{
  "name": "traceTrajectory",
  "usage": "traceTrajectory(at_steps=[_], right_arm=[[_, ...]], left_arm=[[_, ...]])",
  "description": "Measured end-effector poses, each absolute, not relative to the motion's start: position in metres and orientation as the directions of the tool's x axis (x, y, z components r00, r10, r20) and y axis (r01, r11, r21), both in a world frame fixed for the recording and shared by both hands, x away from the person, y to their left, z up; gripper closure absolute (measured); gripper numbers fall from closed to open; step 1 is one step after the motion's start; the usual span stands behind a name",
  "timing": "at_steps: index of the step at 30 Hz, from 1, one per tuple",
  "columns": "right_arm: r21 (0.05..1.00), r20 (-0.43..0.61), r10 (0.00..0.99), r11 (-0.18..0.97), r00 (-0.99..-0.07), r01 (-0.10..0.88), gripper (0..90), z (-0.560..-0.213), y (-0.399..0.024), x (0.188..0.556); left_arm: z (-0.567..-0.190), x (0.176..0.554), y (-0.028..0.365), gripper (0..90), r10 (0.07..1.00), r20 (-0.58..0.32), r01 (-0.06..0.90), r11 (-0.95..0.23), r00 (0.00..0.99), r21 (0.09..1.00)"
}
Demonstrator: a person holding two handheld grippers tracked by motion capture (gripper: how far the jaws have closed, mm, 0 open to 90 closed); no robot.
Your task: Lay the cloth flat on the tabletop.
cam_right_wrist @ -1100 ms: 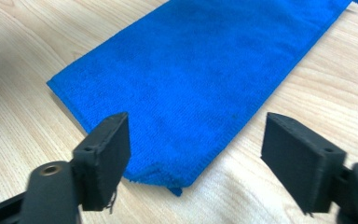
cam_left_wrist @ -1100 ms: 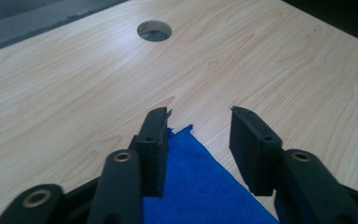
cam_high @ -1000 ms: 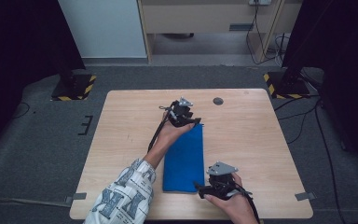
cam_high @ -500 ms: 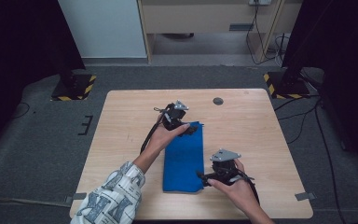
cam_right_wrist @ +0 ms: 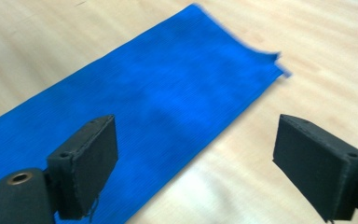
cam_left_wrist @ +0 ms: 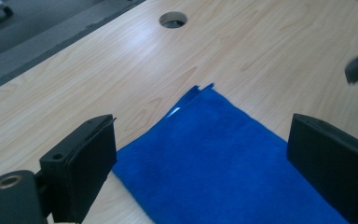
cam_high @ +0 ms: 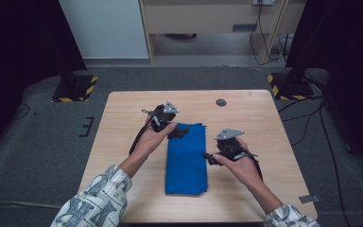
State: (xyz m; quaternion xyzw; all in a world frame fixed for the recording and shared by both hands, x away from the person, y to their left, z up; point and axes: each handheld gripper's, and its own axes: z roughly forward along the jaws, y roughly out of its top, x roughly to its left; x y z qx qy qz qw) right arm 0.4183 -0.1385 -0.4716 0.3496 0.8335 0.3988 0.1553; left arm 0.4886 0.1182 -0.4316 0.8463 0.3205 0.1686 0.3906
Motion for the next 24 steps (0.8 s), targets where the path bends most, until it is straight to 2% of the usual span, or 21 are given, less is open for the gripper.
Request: traceTrajectory(at_steps=[5, 11, 20, 24], right_arm=[[0.773, 0.017, 0.728, 0.425, -0.686, 0.471, 19.9, -0.464, -0.136, 0.444], [0.752, 0.008, 0.747, 0.434, -0.665, 0.496, 22.7, -0.465, -0.128, 0.471], [0.756, -0.012, 0.757, 0.434, -0.654, 0.489, 36.0, -0.476, -0.118, 0.507], [0.754, 0.013, 0.754, 0.424, -0.657, 0.501, 37.4, -0.482, -0.111, 0.525]], left_arm=[[-0.434, 0.494, 0.132, 9.1, 0.695, 0.078, 0.401, -0.499, 0.715, 0.768], [-0.442, 0.508, 0.142, 10.2, 0.714, 0.054, 0.419, -0.469, 0.698, 0.778], [-0.465, 0.531, 0.148, 10.7, 0.741, 0.008, 0.465, -0.429, 0.671, 0.775], [-0.478, 0.542, 0.150, 11.3, 0.747, -0.016, 0.488, -0.419, 0.665, 0.766]])
